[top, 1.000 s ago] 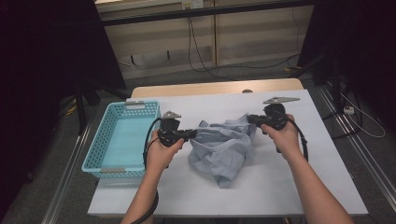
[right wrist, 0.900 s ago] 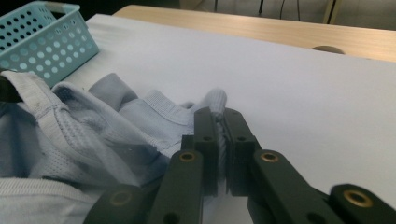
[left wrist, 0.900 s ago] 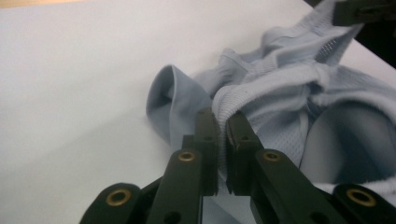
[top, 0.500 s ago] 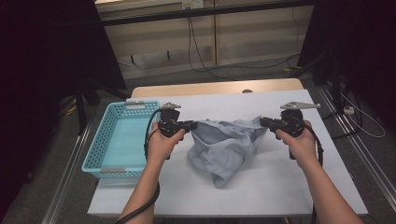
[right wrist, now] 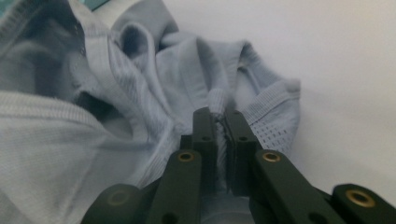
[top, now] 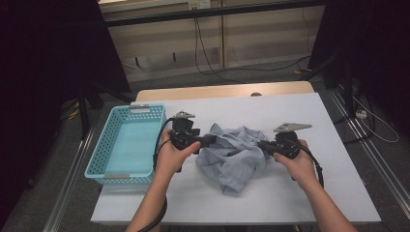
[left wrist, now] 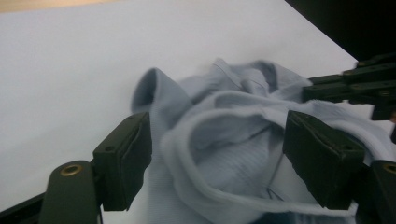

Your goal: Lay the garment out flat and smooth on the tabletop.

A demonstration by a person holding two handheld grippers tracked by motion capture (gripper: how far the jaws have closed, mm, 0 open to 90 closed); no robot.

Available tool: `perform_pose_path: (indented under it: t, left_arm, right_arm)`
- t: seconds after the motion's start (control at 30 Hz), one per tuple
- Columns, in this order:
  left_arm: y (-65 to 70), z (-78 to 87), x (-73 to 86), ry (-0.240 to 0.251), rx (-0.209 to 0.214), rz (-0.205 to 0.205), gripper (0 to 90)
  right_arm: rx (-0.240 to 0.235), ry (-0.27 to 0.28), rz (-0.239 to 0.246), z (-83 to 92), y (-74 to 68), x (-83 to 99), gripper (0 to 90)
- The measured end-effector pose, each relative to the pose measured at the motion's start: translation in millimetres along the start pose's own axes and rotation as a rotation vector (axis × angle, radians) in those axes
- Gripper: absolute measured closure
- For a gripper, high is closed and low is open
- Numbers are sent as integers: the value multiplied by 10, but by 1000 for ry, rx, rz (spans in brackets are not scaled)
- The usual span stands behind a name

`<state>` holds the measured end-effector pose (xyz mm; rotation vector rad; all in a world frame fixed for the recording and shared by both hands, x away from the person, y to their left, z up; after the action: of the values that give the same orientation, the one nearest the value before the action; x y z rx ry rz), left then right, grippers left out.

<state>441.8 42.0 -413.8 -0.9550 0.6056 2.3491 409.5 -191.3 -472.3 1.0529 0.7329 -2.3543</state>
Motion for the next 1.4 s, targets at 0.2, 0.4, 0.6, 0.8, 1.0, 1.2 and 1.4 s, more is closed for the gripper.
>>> perform_pose_path:
  t: [0.2,0.4,0.6,0.8,1.0,1.2,1.4]
  left_arm:
    - [69,-69,69,-18,1,7,209]
    - [152,-66,49,-7,14,8,200]
    - [247,-51,40,2,14,-11,199]
    - [267,-39,71,-10,8,-33,199]
    - [268,-30,121,-19,-1,-32,206]
    - [225,-78,232,-49,-10,-35,246]
    - [199,-193,353,-92,-11,-31,260]
  right_arm:
    - [-60,-16,-29,-142,-127,151,856]
    - [-102,-37,-10,-150,-262,194,859]
    - [-154,-59,-5,-236,-441,251,861]
    - [-201,-83,15,-324,-656,290,860]
    - [-222,-99,51,-457,-853,279,858]
    - [-204,-103,95,-499,-886,265,842]
    - [-186,-91,107,-436,-841,238,840]
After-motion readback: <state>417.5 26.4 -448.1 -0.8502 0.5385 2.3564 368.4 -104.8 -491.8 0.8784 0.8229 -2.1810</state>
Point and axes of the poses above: each handheld gripper's, and its own axes: z roughly backward along the jaws, x roughly out of its underside, y roughly to its right, the point moved 7 cm from there along -z, roughly forward along the jaws, and after that the axes turned 8 degrees about -x, right-handed, at the moved point
